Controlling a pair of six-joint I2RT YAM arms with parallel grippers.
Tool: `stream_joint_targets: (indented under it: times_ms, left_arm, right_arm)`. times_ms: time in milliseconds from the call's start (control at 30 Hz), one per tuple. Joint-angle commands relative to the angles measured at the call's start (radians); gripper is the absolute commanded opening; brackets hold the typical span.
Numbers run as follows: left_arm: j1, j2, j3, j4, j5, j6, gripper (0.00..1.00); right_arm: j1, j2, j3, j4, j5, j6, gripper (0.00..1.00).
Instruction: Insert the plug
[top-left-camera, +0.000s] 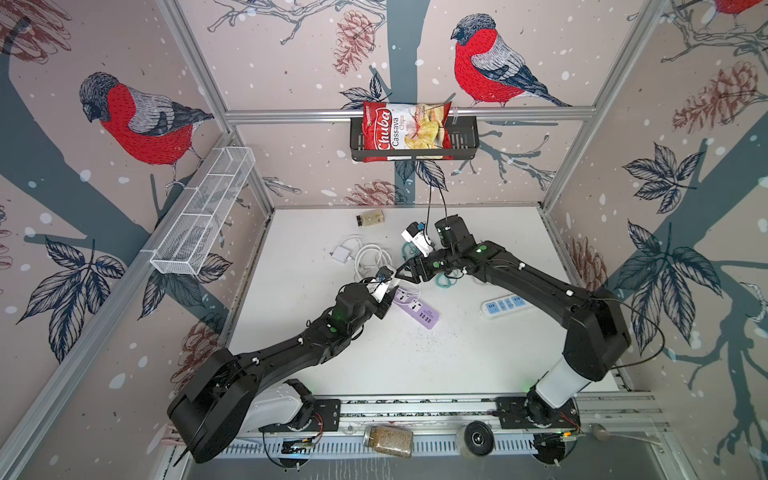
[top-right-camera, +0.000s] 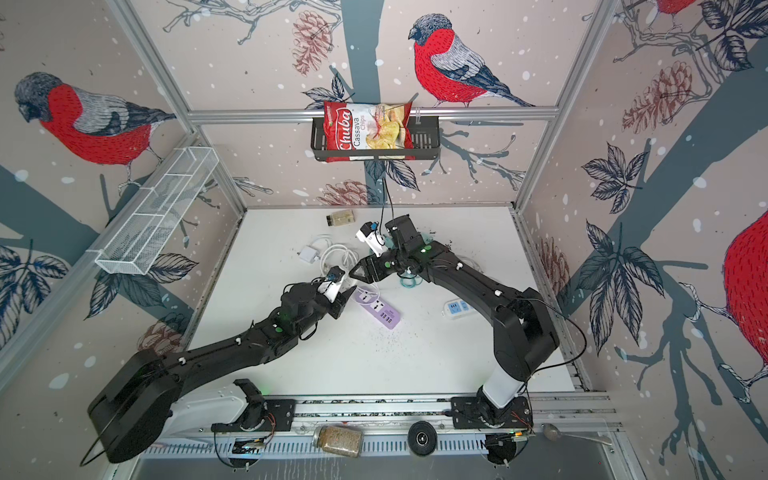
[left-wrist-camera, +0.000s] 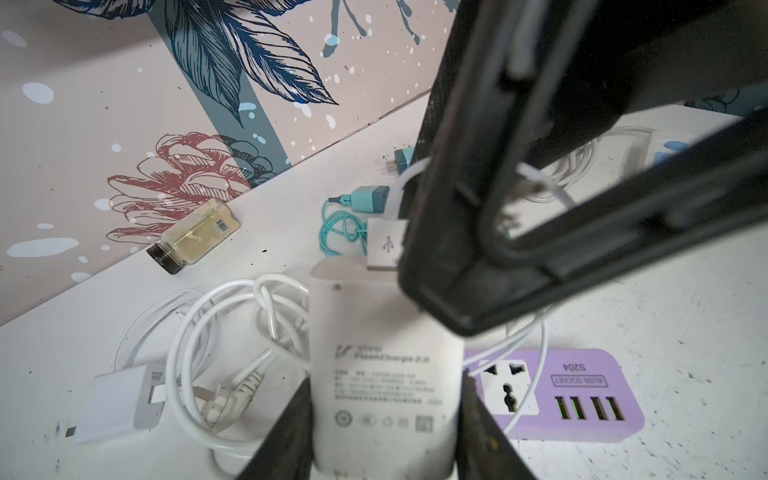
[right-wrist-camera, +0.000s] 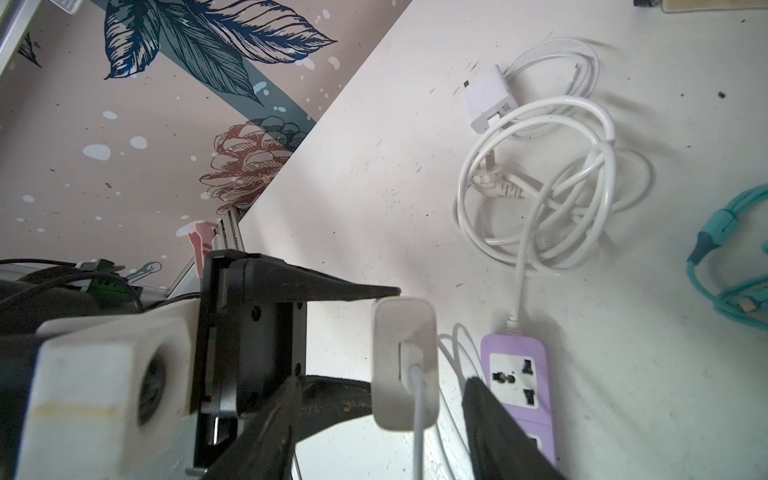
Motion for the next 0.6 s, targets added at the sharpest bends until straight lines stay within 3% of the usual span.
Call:
stream_joint_targets:
  times_ms: [0, 333, 567]
  left_arm:
    - [-0.001, -0.004, 0.006, 0.07, 0.009, 0.01, 0.17]
    - [-0.003, -0.014, 0.003, 0.058, 0.04, 0.013, 0.17]
    - [-0.003, -0.016, 0.0, 0.059, 0.034, 0.013, 0.17]
  right_arm:
    - [0.009, 0.012, 0.01, -0.004, -0.022, -0.026, 0.62]
    - [0.017, 0.034, 0.023, -0.008, -0.032, -0.058, 0.61]
    - [0.024, 0.053, 0.026, -0.008, -0.039, -0.065, 0.54]
